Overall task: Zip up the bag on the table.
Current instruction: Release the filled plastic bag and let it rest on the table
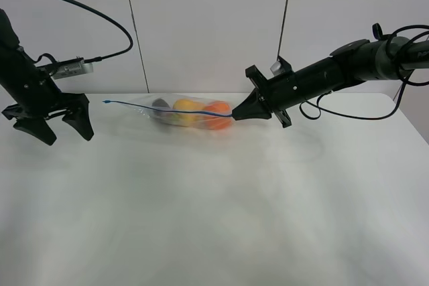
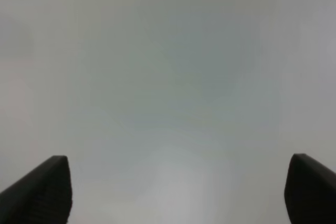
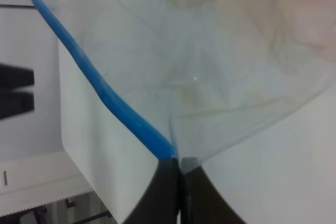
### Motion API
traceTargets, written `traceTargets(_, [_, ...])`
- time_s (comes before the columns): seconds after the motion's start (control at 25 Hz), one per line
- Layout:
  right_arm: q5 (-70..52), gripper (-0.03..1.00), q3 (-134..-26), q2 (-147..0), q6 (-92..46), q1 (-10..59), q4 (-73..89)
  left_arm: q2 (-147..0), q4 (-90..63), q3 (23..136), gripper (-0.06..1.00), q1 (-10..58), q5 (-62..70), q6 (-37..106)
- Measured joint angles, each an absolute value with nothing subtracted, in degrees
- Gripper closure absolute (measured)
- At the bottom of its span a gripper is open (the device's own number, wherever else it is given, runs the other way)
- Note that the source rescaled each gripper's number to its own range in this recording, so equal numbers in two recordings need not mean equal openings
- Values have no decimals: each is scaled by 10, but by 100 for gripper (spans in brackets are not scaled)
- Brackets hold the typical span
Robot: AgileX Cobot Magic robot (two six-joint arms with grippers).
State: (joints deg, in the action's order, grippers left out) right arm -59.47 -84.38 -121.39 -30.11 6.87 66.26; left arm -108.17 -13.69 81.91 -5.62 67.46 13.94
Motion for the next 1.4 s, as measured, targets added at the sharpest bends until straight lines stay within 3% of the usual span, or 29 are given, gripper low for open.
traceTargets(0.48, [-595, 97, -844, -1214, -301, 69, 656, -963, -130, 764, 4, -49, 693, 110])
traceTargets(0.76, [-595, 97, -844, -1214, -301, 69, 656, -815, -116, 661, 4, 11, 685, 106])
traceTargets(1.16, [-597, 97, -844, -1214, -301, 69, 654, -579, -3, 462, 4, 13, 682, 24])
traceTargets(1.4, [-600, 97, -844, -1214, -302, 69, 653, -437, -14, 333, -5, 13, 644, 16])
